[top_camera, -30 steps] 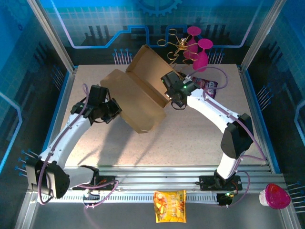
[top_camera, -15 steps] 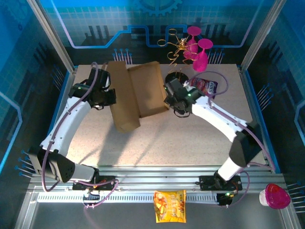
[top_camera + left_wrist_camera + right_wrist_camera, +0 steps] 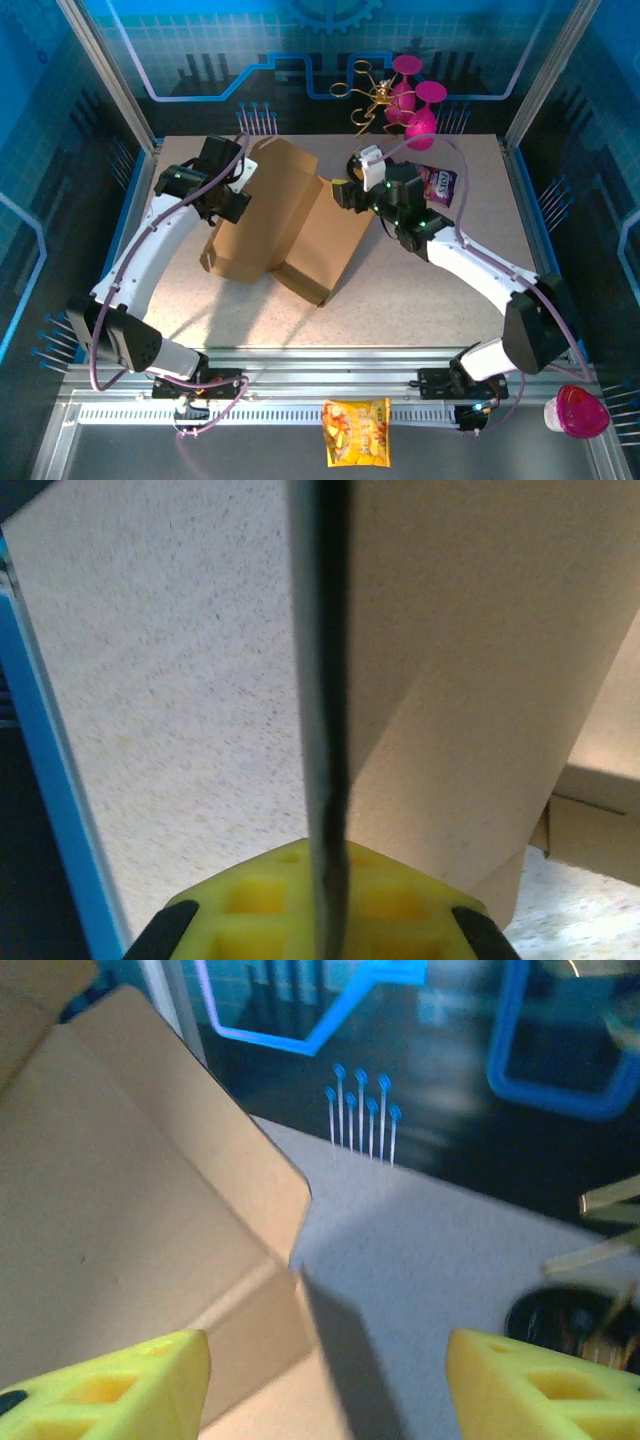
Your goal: Fold the paper box
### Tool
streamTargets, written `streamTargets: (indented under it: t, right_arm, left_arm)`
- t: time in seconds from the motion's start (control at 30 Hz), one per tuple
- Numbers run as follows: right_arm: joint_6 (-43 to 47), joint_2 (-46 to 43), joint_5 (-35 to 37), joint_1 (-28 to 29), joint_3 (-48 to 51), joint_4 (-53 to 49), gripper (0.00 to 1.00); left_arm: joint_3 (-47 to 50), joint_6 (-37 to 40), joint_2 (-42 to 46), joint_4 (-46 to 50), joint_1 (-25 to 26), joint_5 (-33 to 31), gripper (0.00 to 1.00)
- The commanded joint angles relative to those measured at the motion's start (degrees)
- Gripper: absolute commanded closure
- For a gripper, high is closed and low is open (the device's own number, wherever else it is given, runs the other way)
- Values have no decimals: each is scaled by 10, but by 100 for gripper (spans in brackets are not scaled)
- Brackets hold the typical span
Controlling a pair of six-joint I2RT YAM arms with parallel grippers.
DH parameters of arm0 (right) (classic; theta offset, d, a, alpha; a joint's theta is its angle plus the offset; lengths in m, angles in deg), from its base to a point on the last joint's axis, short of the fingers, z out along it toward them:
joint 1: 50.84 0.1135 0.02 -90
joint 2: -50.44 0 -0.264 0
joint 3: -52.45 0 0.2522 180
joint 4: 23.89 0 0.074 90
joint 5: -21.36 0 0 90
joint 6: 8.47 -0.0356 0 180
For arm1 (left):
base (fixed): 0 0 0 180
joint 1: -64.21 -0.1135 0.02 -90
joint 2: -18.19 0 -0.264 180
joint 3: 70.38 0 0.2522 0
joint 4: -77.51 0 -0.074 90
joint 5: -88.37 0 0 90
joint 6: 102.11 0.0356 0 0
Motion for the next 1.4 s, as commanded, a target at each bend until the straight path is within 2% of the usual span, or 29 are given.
streamTargets:
  t: [0.0,0.17,0.23,0.4,0.6,0.8,0.9,1.0,1.03,1.1,1.17,1.2,1.23,1.3,1.37]
  right_arm:
    - [176,43,-125,-29,-73,92,34]
    - [224,111,-235,-43,-199,-32,35]
    - [232,125,-222,-34,-229,-72,35]
    - [235,121,-196,-18,-217,-86,35]
    - [295,143,-155,10,-260,-173,39]
    - [315,170,-99,22,-304,-211,55]
    - [322,175,-83,27,-313,-223,68]
    - [313,175,-76,29,-311,-225,89]
    - [312,174,-72,30,-309,-227,100]
    - [305,169,-66,30,-299,-224,100]
    - [279,152,-56,25,-264,-186,100]
    - [258,141,-61,18,-242,-162,100]
    - [235,130,-70,8,-218,-135,100]
    - [200,110,-91,-8,-173,-95,100]
    - [172,91,-112,-24,-125,-44,100]
  left_arm:
    - [4,91,22,-44,21,-37,100]
    - [17,122,28,-71,46,-48,100]
    - [17,126,24,-70,48,-48,100]
    - [10,134,16,-72,51,-49,100]
    - [1,148,9,-81,52,-44,100]
    - [1,152,8,-89,55,-37,100]
    - [2,152,9,-91,56,-36,100]
    - [3,147,12,-93,56,-36,100]
    - [2,143,13,-95,56,-36,99]
    - [2,114,21,-112,55,-40,73]
    - [10,37,44,-152,37,-41,34]
    - [12,-14,58,-159,12,-13,28]
    - [13,-76,73,-160,-28,40,27]
    - [34,-176,100,-168,-100,138,29]
    - [75,-218,126,-184,-137,189,31]
